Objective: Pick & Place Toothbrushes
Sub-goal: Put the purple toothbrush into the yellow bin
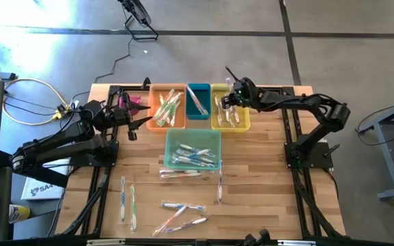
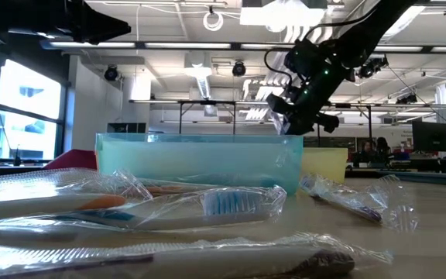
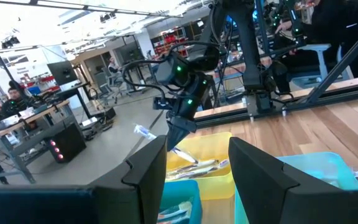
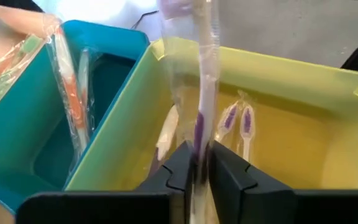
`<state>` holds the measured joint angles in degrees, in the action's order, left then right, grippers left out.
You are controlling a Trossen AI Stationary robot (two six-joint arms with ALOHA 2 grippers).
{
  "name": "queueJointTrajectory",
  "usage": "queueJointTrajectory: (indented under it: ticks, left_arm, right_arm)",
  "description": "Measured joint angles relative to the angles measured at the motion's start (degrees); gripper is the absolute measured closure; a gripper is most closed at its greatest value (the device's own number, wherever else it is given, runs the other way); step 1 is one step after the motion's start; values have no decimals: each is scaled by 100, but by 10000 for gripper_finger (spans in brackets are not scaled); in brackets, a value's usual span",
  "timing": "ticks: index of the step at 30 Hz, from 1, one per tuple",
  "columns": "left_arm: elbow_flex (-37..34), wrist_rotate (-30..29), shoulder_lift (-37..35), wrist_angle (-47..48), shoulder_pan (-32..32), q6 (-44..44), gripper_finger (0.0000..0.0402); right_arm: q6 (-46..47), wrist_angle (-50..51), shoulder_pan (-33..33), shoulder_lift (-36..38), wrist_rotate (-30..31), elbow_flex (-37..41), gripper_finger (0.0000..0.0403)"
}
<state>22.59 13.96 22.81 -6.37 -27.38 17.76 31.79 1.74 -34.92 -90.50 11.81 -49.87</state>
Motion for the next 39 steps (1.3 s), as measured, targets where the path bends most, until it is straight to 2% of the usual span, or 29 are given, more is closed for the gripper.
queueJointTrajectory:
  ticks: [9, 15, 24, 39]
  left_arm:
    - [0, -15, 0, 2, 0, 0, 233]
    - [0, -15, 0, 4, 0, 0, 233]
    - [2, -13, 0, 17, 0, -1, 233]
    - [4, 11, -1, 22, 0, -35, 233]
  right_arm:
    - [1, 105, 2, 0, 271, 0, 291]
    - [-4, 102, 2, 10, 296, 0, 273]
    - [-386, -294, 181, 510, -387, 0, 305]
    - [-1537, -1522, 1226, 1304, -1399, 0, 380]
